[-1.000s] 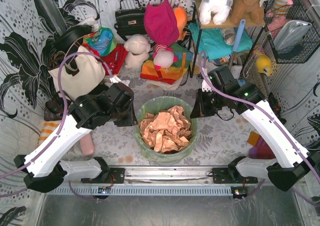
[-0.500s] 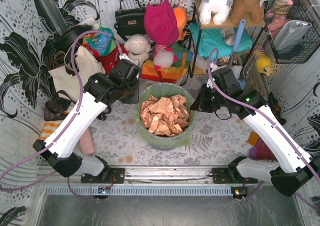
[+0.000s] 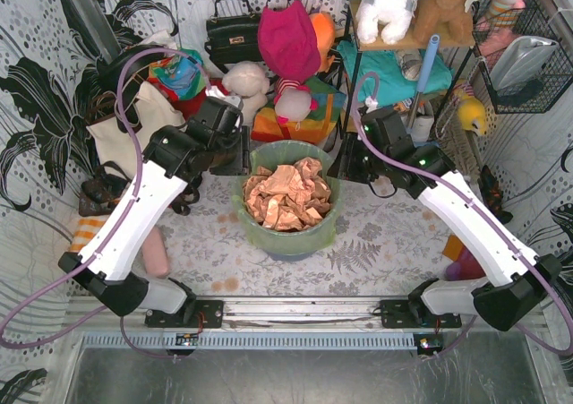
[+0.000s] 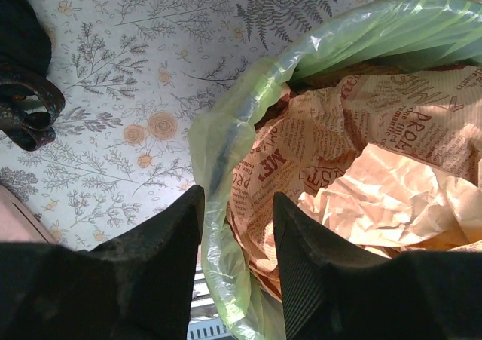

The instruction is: Tie the trash bag

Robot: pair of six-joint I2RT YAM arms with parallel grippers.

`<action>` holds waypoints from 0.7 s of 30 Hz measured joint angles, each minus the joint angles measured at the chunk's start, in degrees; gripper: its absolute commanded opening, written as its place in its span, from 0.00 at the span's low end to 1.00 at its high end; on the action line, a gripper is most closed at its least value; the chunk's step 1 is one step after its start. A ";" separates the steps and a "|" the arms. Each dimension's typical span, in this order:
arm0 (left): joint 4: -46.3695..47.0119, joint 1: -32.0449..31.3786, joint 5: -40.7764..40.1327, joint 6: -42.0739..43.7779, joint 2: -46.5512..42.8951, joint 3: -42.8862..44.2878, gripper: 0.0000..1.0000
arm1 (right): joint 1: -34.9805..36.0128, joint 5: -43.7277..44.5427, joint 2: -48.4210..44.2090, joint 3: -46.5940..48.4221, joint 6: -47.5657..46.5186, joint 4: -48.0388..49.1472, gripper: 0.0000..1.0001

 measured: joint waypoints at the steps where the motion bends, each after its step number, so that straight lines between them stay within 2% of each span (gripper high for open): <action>1: 0.07 0.04 0.00 -0.02 -0.09 0.02 0.51 | 0.00 0.33 0.11 0.33 -0.11 -0.11 0.49; 3: 0.02 0.15 -0.11 -0.04 -0.22 0.13 0.52 | 0.00 0.94 0.11 1.25 -0.22 -0.33 0.57; 10: -1.55 0.15 -1.46 -0.94 -2.01 1.86 0.51 | 0.00 5.92 -2.54 6.75 -1.60 -3.65 0.72; 15: -2.49 0.15 -1.57 -2.67 -7.93 -0.94 0.50 | 0.00 13.11 -9.68 5.46 -1.70 -5.75 0.73; 21: -2.10 0.15 1.84 -4.15 -14.29 -11.43 0.48 | 0.00 19.34 -20.87 -6.91 -0.57 -6.34 0.72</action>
